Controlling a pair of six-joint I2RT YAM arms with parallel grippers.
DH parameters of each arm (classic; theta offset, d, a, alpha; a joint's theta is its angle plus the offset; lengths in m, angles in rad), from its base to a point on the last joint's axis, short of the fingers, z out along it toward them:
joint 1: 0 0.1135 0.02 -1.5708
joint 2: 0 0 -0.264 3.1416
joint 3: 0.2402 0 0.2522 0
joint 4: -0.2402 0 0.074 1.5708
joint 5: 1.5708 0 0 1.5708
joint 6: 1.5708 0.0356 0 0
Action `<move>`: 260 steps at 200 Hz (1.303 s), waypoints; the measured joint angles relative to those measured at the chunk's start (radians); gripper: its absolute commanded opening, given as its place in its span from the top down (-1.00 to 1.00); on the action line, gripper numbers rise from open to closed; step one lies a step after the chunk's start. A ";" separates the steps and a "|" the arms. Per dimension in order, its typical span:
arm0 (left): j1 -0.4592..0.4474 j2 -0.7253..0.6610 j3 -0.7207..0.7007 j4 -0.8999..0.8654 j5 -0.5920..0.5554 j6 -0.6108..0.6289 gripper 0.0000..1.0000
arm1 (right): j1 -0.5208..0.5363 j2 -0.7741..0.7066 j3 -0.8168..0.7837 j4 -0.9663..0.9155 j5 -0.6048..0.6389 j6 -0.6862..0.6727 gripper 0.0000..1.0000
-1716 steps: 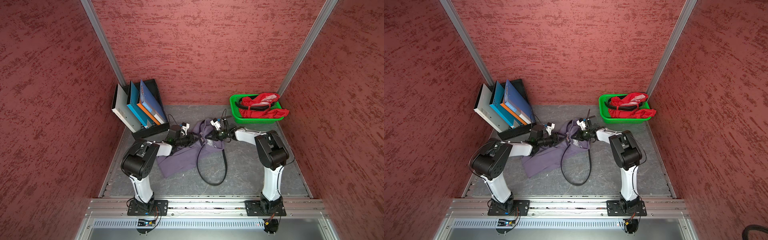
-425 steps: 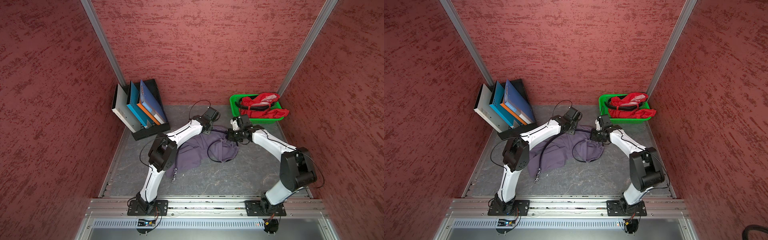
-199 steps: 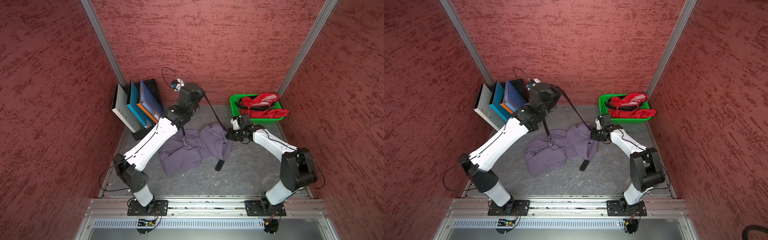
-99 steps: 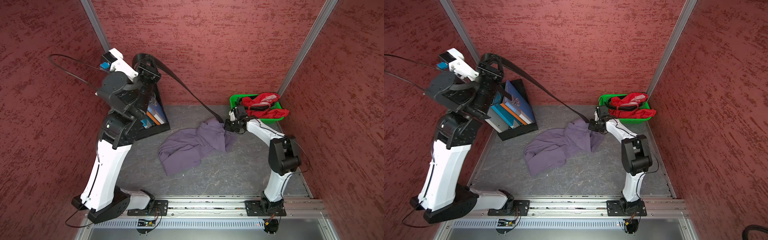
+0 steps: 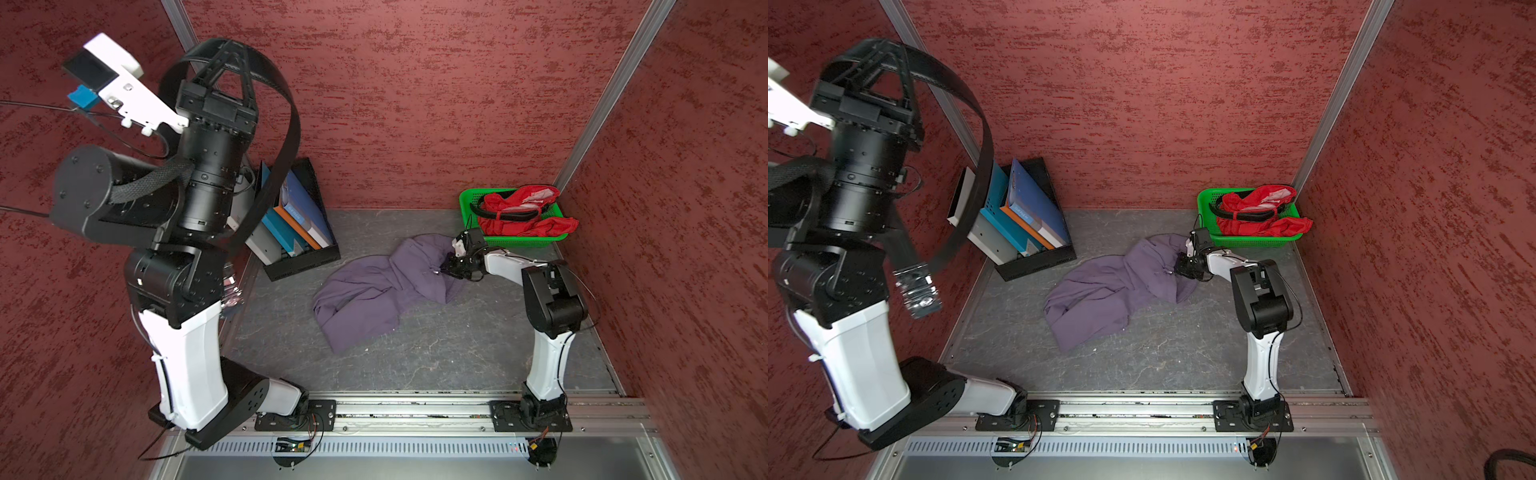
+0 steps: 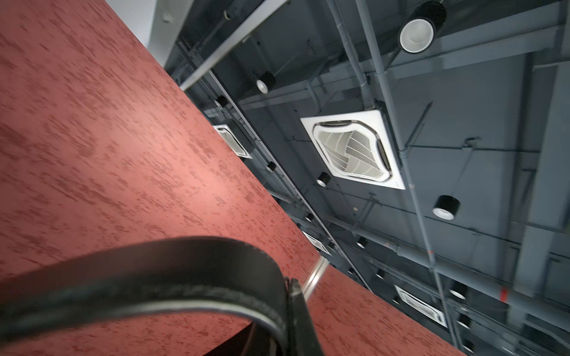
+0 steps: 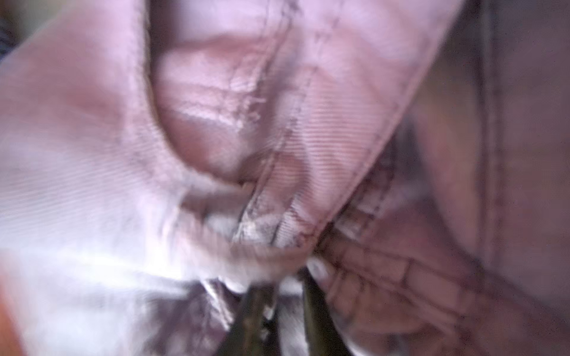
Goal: Remove the belt from the trousers
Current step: Adjust the trousers at the center of the board, then place the belt at the center of the board.
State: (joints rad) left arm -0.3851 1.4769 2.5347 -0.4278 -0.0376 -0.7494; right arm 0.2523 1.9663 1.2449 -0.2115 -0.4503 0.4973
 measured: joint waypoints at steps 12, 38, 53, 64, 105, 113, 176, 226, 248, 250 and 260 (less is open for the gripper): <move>-0.004 0.041 -0.017 0.027 0.073 -0.064 1.00 | 0.000 -0.068 -0.046 0.085 -0.077 0.016 -0.97; -0.049 0.131 -0.147 0.089 0.188 -0.186 1.00 | 0.002 -0.242 -0.075 0.188 -0.134 0.028 -0.97; -0.080 0.175 -0.273 0.106 0.229 -0.250 1.00 | 0.005 -0.338 -0.062 0.169 -0.105 0.012 -0.97; -0.100 0.191 -0.377 0.119 0.243 -0.290 1.00 | 0.006 -0.391 -0.034 0.126 -0.051 -0.013 -0.97; -0.146 0.141 -0.710 0.157 0.239 -0.362 1.00 | -0.002 -0.410 0.101 -0.076 0.162 -0.094 -0.97; -0.150 0.106 -0.764 0.172 0.238 -0.365 1.00 | -0.005 -0.394 0.109 -0.095 0.173 -0.100 -0.97; -0.119 -0.255 -1.307 0.485 0.233 -0.502 0.98 | -0.008 -0.261 0.064 -0.178 0.151 -0.108 -0.97; 0.024 -0.348 -1.792 0.495 0.198 -0.507 0.30 | -0.005 -0.431 -0.122 -0.078 0.002 -0.109 -0.98; 0.071 -0.272 -1.785 0.500 0.224 -0.435 0.19 | 0.003 -0.485 -0.152 -0.040 -0.023 -0.114 -0.97; 0.072 -0.256 -1.778 0.503 0.227 -0.421 0.18 | 0.003 -0.486 -0.154 -0.036 -0.024 -0.114 -0.97; 0.074 -0.190 -1.736 0.508 0.245 -0.378 0.13 | 0.006 -0.488 -0.164 -0.013 -0.026 -0.114 -0.97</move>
State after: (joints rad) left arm -0.3115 1.2873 0.7982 0.0799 0.2070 -1.1278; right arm 0.2588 1.4784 1.0809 -0.2245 -0.4763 0.3828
